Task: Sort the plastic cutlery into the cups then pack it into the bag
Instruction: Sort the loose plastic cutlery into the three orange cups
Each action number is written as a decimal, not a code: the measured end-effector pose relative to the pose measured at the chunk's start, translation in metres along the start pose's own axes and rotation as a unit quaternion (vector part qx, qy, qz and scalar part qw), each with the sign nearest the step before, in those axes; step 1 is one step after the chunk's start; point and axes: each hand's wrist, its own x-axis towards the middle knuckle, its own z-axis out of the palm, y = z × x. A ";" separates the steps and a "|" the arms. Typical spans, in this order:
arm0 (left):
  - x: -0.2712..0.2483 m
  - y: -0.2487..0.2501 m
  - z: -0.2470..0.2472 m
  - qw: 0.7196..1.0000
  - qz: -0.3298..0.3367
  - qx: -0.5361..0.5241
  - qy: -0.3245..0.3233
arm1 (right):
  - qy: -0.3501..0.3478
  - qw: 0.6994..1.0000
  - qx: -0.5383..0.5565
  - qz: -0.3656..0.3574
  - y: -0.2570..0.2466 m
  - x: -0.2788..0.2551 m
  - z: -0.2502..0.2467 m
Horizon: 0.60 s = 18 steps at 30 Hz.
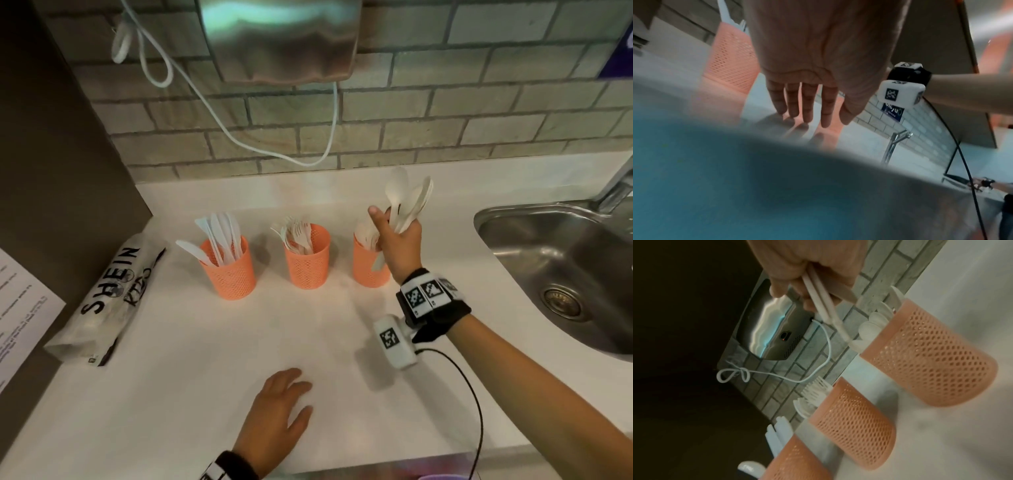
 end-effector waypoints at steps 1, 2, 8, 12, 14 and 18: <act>-0.007 -0.005 0.003 1.000 -0.003 0.022 0.000 | 0.006 1.000 -0.002 -0.008 0.000 0.006 0.001; -0.012 -0.007 0.007 0.999 -0.007 0.035 -0.003 | 0.013 1.000 -0.004 -0.012 0.001 0.012 0.002; -0.030 -0.013 0.021 0.996 -0.024 0.085 -0.023 | 0.053 0.999 0.002 0.004 0.018 0.036 0.008; -0.032 -0.013 0.025 0.994 -0.025 0.109 -0.009 | 0.062 0.998 -0.008 0.017 0.028 0.043 0.013; -0.032 -0.012 0.024 0.992 -0.027 0.126 -0.005 | 0.063 0.998 -0.018 0.025 0.031 0.045 0.015; -0.032 -0.010 0.024 0.991 -0.038 0.130 -0.005 | 0.049 0.997 -0.057 0.032 0.040 0.046 0.019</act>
